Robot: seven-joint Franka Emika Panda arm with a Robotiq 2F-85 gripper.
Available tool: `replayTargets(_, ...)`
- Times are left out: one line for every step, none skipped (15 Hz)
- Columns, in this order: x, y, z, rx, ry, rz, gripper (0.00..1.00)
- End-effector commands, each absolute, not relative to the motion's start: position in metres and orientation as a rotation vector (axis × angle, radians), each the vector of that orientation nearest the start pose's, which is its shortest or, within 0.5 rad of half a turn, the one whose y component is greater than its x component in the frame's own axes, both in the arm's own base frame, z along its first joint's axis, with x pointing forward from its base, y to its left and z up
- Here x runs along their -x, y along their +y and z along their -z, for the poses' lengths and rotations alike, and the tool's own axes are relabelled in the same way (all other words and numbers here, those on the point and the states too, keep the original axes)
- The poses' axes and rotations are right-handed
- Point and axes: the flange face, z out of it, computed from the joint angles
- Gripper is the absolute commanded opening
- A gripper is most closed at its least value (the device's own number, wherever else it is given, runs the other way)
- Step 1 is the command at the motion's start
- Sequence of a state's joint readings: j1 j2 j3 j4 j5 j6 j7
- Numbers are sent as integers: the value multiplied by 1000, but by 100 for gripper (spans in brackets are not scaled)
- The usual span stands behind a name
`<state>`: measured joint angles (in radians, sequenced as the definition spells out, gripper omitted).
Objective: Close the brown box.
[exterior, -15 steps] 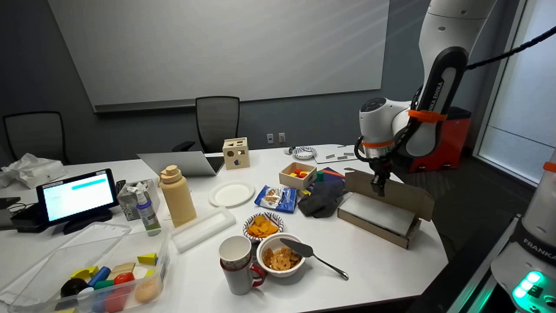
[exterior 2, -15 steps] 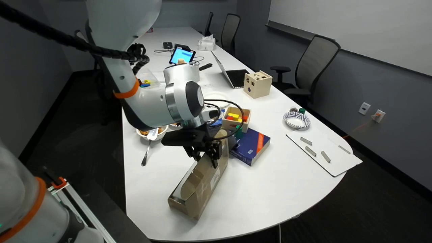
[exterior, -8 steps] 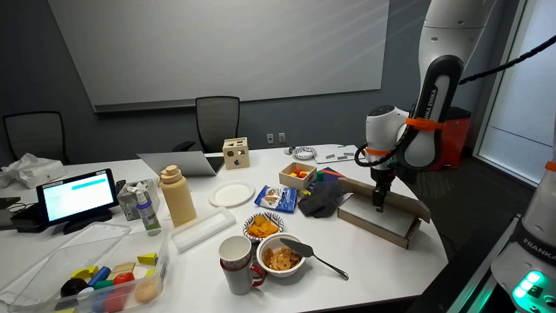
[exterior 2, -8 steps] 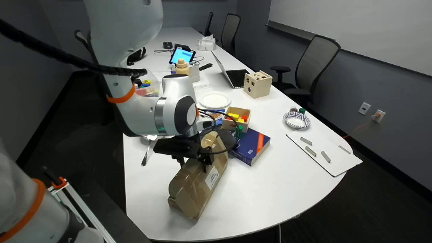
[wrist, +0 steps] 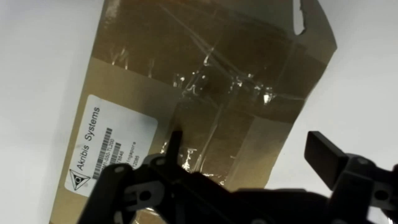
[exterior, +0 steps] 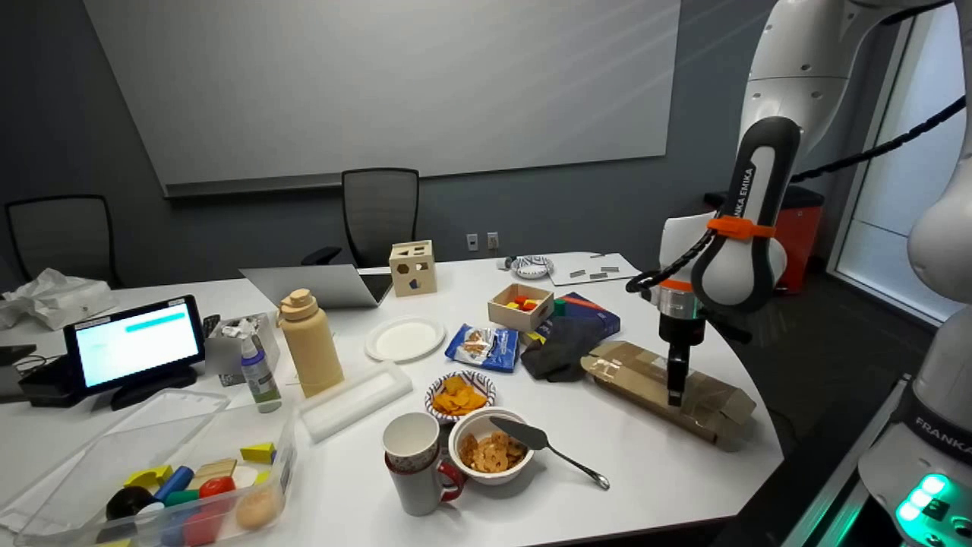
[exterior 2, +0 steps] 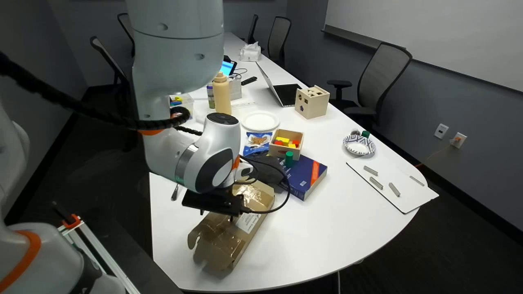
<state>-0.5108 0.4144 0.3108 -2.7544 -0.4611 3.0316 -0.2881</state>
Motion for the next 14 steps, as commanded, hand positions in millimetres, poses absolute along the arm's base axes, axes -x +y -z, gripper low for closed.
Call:
replayTargets(-345,-36,-88,2864,-832,-95,100)
replayTargets(-345,-42,-87,2866,-844,-98,100)
replayTargets(-345,-47,-85,2867,-853,-95,100)
replayTargets(-347,-50,-84,2869,-863,-93,100)
replayTargets(-348,-55,-83,2874,-865,-106,100)
replayTargets(-348,-58,-81,2882,-859,-105,100)
replayTargets(-348,-60,-77,2882,-843,-114,100)
replayTargets(-348,-63,-76,2889,-825,-128,100)
replayTargets(-349,-67,-75,2903,-814,-130,100)
replayTargets(-348,-71,-68,2908,-798,-157,100)
replayTargets(-346,-76,-61,2916,-783,-181,100)
replayTargets(-346,-81,-55,2925,-781,-198,100)
replayTargets(-344,-87,-48,2935,-779,-219,100)
replayTargets(-344,-91,-39,2939,-781,-231,100)
